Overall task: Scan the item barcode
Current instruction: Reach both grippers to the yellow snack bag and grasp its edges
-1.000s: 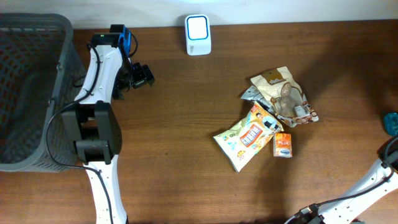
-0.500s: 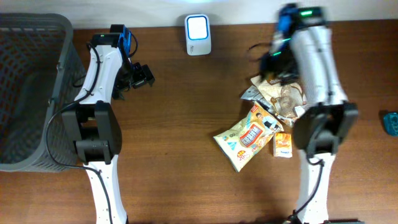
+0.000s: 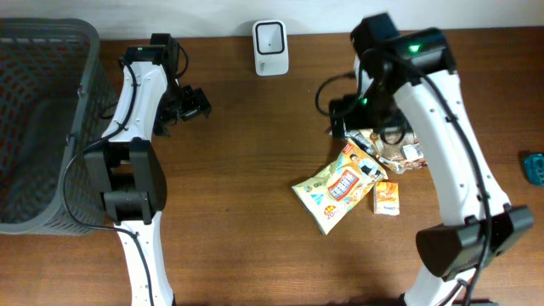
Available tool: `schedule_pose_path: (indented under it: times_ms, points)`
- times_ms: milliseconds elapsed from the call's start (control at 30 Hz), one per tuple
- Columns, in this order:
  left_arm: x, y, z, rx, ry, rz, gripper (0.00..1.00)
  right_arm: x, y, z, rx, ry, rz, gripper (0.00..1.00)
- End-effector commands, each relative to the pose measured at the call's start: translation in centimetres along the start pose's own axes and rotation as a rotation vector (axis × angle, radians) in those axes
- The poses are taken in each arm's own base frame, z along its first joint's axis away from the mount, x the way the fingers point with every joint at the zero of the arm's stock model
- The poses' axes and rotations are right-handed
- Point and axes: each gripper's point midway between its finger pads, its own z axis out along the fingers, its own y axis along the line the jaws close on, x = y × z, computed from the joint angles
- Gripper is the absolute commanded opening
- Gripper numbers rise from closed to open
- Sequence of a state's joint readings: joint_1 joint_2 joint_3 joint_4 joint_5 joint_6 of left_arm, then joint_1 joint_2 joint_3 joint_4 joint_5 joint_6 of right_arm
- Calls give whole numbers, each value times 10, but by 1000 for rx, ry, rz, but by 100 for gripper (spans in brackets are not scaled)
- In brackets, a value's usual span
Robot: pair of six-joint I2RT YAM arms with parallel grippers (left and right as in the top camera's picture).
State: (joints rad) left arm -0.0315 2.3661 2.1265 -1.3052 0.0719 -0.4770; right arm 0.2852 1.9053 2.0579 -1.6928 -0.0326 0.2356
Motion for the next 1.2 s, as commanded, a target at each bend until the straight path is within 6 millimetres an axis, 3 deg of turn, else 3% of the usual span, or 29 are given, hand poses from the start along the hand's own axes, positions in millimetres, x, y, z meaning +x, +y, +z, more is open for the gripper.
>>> schedule_pose_path:
  times_ms: [0,100,200,233,267,300,333,367,400,433,467,533,633,733,900,1033,1100,1167]
  points:
    - [19,-20,-2,125,108,-20,99,8,1,29,2,84,6,99]
    - [69,-67,-17,369,300,161,99,-1,0,34,15,53,5,99]
    - [138,-91,-19,306,431,425,98,-14,-9,34,55,0,10,99]
    - [154,-99,-17,265,443,476,88,-16,-15,34,72,-8,19,99]
    - [172,-109,-10,185,426,567,64,-16,-24,35,77,-2,42,97]
    - [179,-114,-5,119,395,630,44,-16,-31,36,77,6,63,80]
    - [189,-117,-2,56,373,689,38,-15,-38,39,77,16,80,64]
    - [202,-124,1,11,357,749,8,-13,-46,44,75,36,105,48]
    - [214,-132,2,2,355,788,0,-10,-52,49,73,52,122,36]
    - [232,-145,4,18,357,834,0,-6,-57,58,75,76,136,13]
    - [253,-159,3,55,379,870,0,-1,-49,72,2,115,69,7]
    - [281,-176,0,132,426,900,0,6,-35,92,-117,150,8,5]
    - [298,-192,-4,228,460,907,0,12,-30,126,-195,167,36,5]
    - [299,-198,1,264,462,896,0,19,-36,147,-214,179,66,4]
    - [316,-191,31,305,548,840,0,16,-54,150,-220,166,122,4]
    - [319,-187,51,323,555,838,0,20,-51,161,-244,170,129,4]
    - [298,-172,63,192,481,811,0,23,-52,171,-243,171,146,4]
    - [259,-141,73,-51,349,665,0,23,-50,180,-251,157,165,4]
